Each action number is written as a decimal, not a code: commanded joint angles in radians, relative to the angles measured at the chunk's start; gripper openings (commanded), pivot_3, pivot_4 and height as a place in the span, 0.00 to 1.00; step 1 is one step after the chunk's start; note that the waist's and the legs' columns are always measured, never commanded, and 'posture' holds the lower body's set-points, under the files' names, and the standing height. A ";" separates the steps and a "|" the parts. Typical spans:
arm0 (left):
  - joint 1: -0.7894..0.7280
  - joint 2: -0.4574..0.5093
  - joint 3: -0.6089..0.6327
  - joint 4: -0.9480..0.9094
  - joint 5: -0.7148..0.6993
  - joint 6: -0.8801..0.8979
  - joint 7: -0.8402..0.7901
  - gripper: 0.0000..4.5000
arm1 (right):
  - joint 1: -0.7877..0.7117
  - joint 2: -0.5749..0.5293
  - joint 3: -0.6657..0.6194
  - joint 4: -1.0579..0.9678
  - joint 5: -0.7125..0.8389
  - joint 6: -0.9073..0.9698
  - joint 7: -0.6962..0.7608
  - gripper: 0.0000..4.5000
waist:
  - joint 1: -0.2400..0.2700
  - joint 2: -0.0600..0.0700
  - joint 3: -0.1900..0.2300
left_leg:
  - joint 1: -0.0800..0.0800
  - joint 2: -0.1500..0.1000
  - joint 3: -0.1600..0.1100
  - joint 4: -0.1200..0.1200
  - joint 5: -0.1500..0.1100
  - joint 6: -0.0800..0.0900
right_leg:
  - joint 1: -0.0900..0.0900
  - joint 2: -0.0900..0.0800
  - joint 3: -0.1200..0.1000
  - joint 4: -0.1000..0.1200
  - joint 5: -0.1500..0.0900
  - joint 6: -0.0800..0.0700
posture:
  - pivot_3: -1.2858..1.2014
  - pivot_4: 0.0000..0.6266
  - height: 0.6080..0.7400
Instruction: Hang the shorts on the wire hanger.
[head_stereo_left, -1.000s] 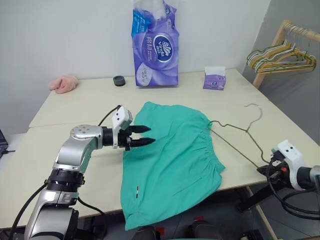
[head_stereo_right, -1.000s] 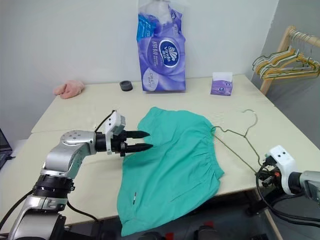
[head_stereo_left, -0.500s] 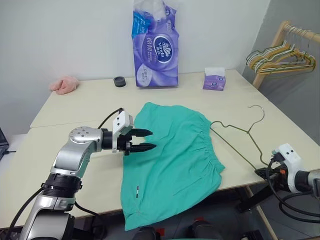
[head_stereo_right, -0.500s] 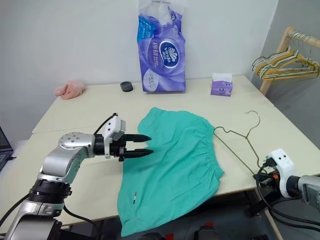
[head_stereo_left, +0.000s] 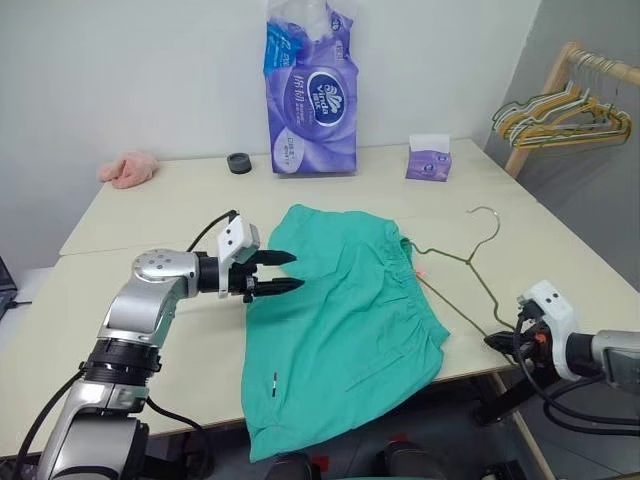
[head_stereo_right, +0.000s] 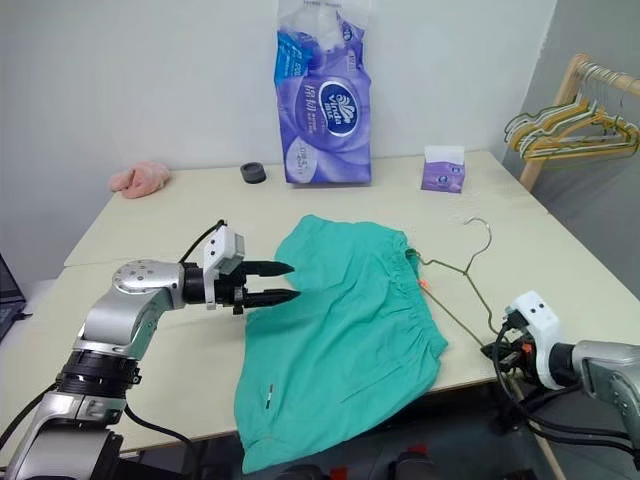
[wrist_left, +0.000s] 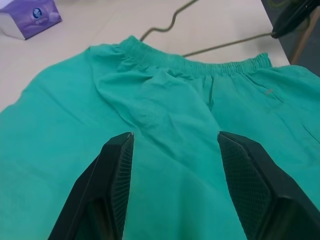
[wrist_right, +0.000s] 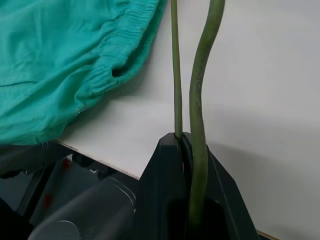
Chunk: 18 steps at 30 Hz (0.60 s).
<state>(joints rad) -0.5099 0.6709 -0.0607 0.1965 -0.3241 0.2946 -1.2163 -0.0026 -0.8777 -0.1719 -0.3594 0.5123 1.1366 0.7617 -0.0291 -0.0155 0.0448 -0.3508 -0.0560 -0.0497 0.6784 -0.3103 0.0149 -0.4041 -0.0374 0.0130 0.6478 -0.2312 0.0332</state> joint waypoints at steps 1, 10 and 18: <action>-0.043 0.007 0.030 -0.006 -0.001 -0.012 0.016 0.63 | -0.060 -0.023 0.047 0.061 -0.034 -0.056 0.010 0.00 | 0.000 0.000 0.000 | 0.000 0.000 0.000 0.000 0.000 0.000 | 0.000 0.000 0.000 0.000 0.000 0.000 | 0.49 0.01 1.00; -0.062 -0.010 0.028 -0.034 -0.006 0.016 0.052 0.63 | -0.296 0.033 0.145 0.280 -0.022 -0.060 0.061 0.00 | -0.001 0.000 0.000 | 0.000 0.000 0.000 0.000 0.000 0.000 | 0.000 0.000 0.000 0.000 0.000 0.000 | 0.49 0.02 1.00; -0.077 -0.030 0.040 -0.053 -0.015 0.053 0.103 0.63 | -0.463 0.110 0.209 0.418 -0.058 -0.107 0.070 0.00 | 0.000 0.000 0.000 | -0.001 0.000 0.000 0.000 0.000 0.000 | -0.001 0.000 0.001 0.000 0.001 -0.001 | 0.50 0.01 1.00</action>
<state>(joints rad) -0.5561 0.6417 -0.0520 0.1755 -0.3268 0.3440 -1.1354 -0.4287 -0.7703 0.0461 0.0813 0.4529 1.0602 0.8212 -0.0287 -0.0153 0.0450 -0.3517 -0.0563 -0.0501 0.6782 -0.3103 0.0148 -0.4053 -0.0379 0.0135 0.6481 -0.2304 0.0323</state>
